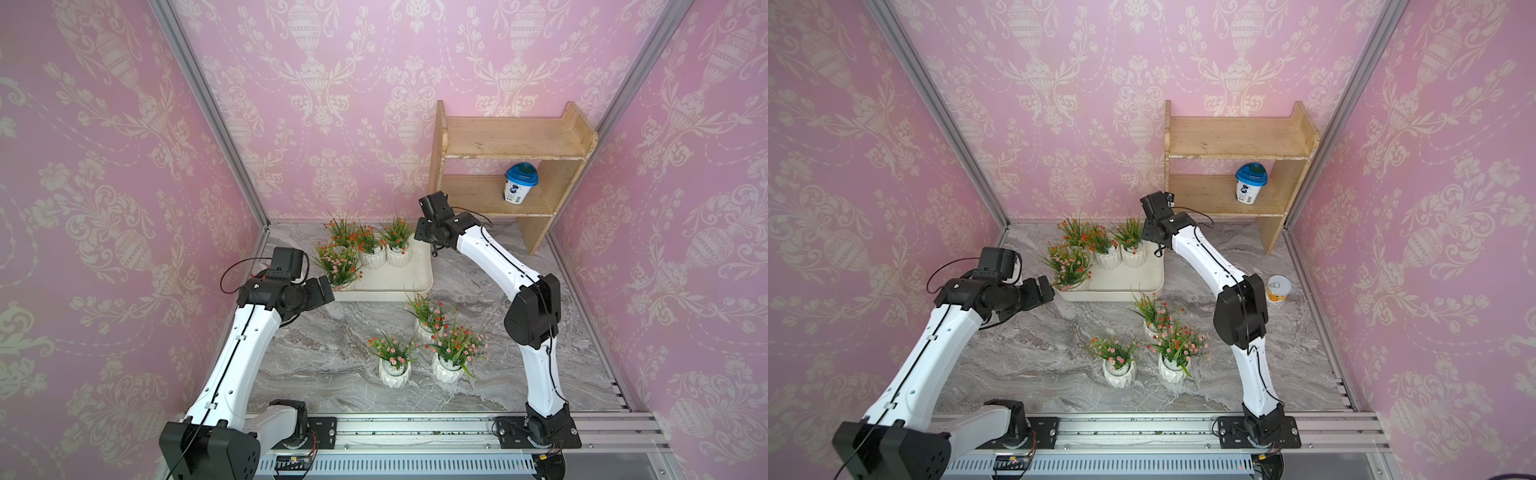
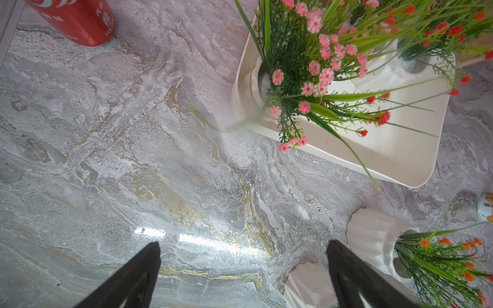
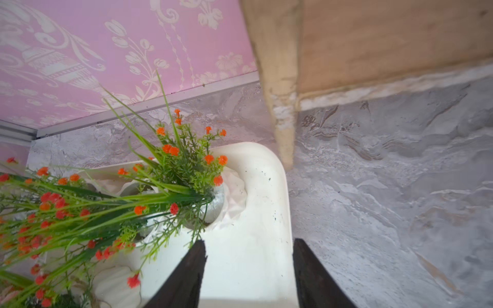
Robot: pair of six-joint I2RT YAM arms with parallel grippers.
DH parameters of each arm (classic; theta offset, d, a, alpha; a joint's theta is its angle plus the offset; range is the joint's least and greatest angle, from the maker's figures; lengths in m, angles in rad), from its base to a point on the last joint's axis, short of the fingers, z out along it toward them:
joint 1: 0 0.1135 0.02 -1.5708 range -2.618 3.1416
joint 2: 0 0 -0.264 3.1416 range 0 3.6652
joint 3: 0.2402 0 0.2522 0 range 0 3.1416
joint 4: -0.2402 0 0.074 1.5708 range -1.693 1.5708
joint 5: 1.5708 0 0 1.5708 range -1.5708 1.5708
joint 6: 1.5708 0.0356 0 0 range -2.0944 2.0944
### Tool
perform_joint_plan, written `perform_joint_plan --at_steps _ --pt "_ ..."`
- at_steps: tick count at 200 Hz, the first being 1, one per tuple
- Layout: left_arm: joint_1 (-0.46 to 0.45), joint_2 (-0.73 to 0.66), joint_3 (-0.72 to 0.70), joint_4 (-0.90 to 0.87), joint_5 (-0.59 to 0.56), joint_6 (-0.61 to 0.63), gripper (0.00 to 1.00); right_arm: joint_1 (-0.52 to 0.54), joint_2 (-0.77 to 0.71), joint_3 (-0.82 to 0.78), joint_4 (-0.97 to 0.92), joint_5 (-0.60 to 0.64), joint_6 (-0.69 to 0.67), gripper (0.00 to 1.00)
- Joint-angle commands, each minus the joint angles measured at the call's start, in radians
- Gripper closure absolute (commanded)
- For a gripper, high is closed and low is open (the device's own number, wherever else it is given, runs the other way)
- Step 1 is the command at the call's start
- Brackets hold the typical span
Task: Put the potted gypsophila into the storage box
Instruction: Place the baby's breath potted plant at the storage box, then pick up the baby's breath potted plant from the center of the board.
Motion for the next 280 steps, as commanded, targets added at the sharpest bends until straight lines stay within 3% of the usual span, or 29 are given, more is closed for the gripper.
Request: perform_joint_plan --at_steps 1,20,50,71,131,177,208,280 --pt "0.009 -0.024 0.003 -0.077 0.000 -0.002 0.01 -0.034 -0.104 -0.064 -0.045 -0.025 -0.072 0.31" --pt "0.009 -0.046 -0.019 -0.138 -0.005 0.006 0.01 -0.053 -0.183 -0.155 -0.069 0.012 -0.102 0.01" --pt "0.002 -0.103 -0.054 -0.284 0.000 -0.043 0.01 -0.104 -0.328 -0.355 -0.072 -0.004 -0.092 0.01" --pt "-0.056 -0.173 -0.108 -0.337 0.024 -0.116 0.01 -0.128 -0.433 -0.512 -0.056 -0.038 -0.072 0.01" --pt "-0.491 -0.306 -0.304 -0.241 0.050 -0.528 0.04 -0.170 -0.646 -0.835 0.008 -0.077 -0.006 0.00" --pt "-0.727 -0.148 -0.314 -0.046 -0.015 -0.683 0.04 -0.186 -0.687 -0.908 0.025 -0.096 0.001 0.00" --pt "-0.753 -0.066 -0.316 0.073 -0.002 -0.709 0.04 -0.194 -0.707 -0.910 0.024 -0.092 0.001 0.00" --pt "-0.755 -0.012 -0.323 0.118 -0.002 -0.707 0.12 -0.231 -0.744 -0.999 0.030 -0.097 0.001 0.01"
